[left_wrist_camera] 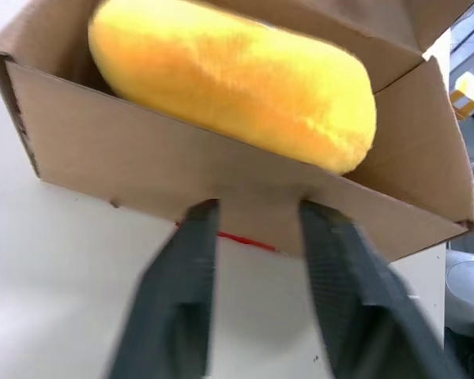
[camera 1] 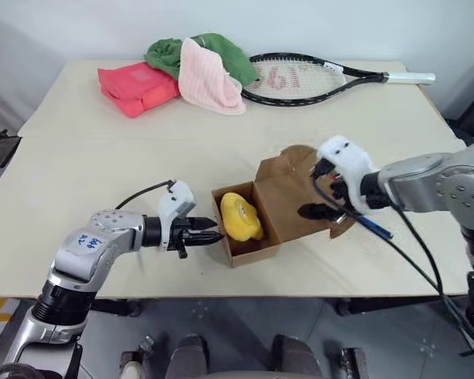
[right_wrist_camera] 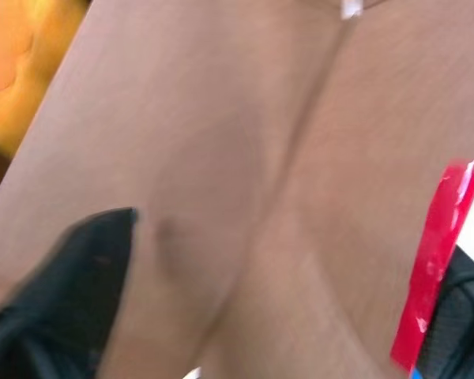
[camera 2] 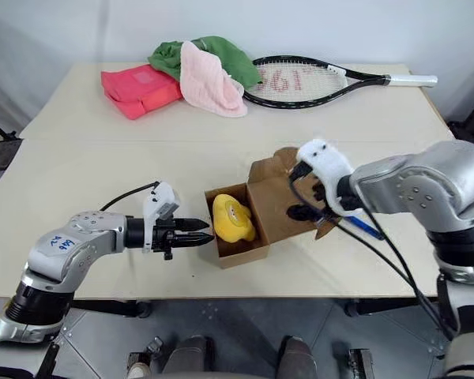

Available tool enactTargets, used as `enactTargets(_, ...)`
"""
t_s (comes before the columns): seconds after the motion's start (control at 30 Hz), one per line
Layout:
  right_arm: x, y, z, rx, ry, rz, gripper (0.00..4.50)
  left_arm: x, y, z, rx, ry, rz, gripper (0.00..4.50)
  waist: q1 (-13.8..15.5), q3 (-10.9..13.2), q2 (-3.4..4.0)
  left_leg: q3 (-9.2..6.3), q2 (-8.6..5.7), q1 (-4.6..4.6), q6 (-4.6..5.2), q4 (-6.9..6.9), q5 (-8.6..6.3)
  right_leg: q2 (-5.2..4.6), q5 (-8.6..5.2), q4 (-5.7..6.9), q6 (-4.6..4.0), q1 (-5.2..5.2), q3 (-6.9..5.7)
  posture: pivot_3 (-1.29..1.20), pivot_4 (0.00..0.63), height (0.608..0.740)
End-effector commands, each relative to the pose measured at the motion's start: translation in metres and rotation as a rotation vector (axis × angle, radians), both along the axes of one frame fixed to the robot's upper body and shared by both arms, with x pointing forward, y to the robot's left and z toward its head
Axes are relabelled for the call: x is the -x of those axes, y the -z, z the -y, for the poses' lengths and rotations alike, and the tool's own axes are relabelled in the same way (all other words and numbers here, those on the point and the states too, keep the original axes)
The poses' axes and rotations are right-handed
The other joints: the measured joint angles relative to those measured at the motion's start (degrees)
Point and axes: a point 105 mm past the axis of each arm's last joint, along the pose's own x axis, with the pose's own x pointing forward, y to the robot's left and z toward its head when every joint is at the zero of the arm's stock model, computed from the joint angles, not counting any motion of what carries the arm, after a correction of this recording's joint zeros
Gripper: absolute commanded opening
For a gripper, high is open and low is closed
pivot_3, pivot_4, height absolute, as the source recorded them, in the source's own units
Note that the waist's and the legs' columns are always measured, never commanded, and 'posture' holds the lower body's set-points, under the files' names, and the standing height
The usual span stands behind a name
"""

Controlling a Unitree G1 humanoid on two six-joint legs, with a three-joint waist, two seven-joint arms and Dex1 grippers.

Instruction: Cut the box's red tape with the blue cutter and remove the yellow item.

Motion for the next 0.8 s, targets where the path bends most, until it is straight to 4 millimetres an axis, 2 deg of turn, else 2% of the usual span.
enactTargets(0.03,0.000,-0.034,0.008,-0.128,-0.058,0.176,4.50,0.003,-0.012,-0.015,-0.001,-0.004,0.054,2.99,-0.06,0.00,0.00,0.03,0.00,0.01,0.00,-0.01,0.00,0.00,0.00,-0.01,0.00,0.00,0.02,0.00,0.150,0.740)
enactTargets(0.13,0.007,-0.048,0.011,-0.208,-0.137,0.299,4.50,0.004,-0.015,-0.031,0.010,-0.024,0.084,3.85,-0.19,0.00,0.00,0.08,0.00,0.04,0.00,-0.06,0.00,0.00,0.00,-0.02,0.00,-0.02,0.04,0.00,0.150,0.740)
enactTargets(0.2,0.013,-0.049,0.017,-0.247,-0.161,0.328,4.50,0.005,-0.016,-0.048,0.024,-0.047,0.118,4.49,-0.21,0.00,0.00,0.17,0.01,0.07,0.00,-0.08,0.00,0.01,0.00,-0.01,0.00,-0.06,0.11,0.00,0.150,0.740)
enactTargets(0.27,0.018,-0.055,0.020,-0.320,-0.204,0.401,4.50,0.002,-0.021,-0.066,0.028,-0.086,0.208,4.49,-0.21,0.00,0.00,0.23,0.03,0.09,0.00,-0.11,0.00,0.01,0.00,0.00,0.00,-0.10,0.13,0.00,0.150,0.740)
enactTargets(0.4,0.028,-0.066,0.026,-0.454,-0.278,0.539,4.50,0.004,-0.023,-0.104,0.052,-0.143,0.264,4.49,-0.14,0.01,-0.01,0.30,0.05,0.09,0.00,-0.08,0.00,0.01,0.00,0.01,-0.01,-0.13,0.15,0.00,0.150,0.740)
enactTargets(0.47,0.042,-0.064,0.021,-0.484,-0.406,0.586,4.50,0.010,-0.021,-0.125,0.033,-0.153,0.265,4.49,-0.17,0.01,-0.01,0.34,0.06,0.12,0.00,-0.09,0.00,0.01,0.01,0.02,-0.02,-0.12,0.17,0.00,0.150,0.740)
enactTargets(0.5,0.049,-0.059,0.019,-0.456,-0.475,0.617,4.50,0.013,-0.020,-0.133,0.026,-0.155,0.263,4.49,-0.18,0.01,-0.02,0.35,0.06,0.13,-0.01,-0.10,-0.01,0.01,0.01,0.02,-0.02,-0.12,0.18,0.00,0.150,0.740)
enactTargets(0.57,0.067,-0.038,0.005,-0.389,-0.632,0.608,4.50,0.020,-0.019,-0.156,0.006,-0.179,0.260,4.49,-0.17,0.00,-0.02,0.39,0.09,0.17,-0.03,-0.21,-0.02,0.02,0.01,-0.02,-0.01,-0.13,0.17,0.00,0.150,0.740)
enactTargets(0.67,0.078,-0.024,-0.005,-0.426,-0.683,0.609,4.50,0.030,-0.016,-0.183,-0.030,-0.210,0.258,4.49,-0.31,0.01,-0.02,0.44,0.12,0.18,-0.06,-0.19,-0.04,0.03,0.01,0.02,-0.01,-0.15,0.16,0.00,0.150,0.740)
enactTargets(0.8,0.094,-0.006,-0.010,-0.437,-0.739,0.589,4.50,0.047,-0.014,-0.194,-0.054,-0.198,0.265,4.49,-0.32,0.00,-0.03,0.49,0.13,0.22,-0.07,-0.09,-0.06,0.02,0.01,0.08,-0.02,-0.14,0.19,0.00,0.150,0.740)
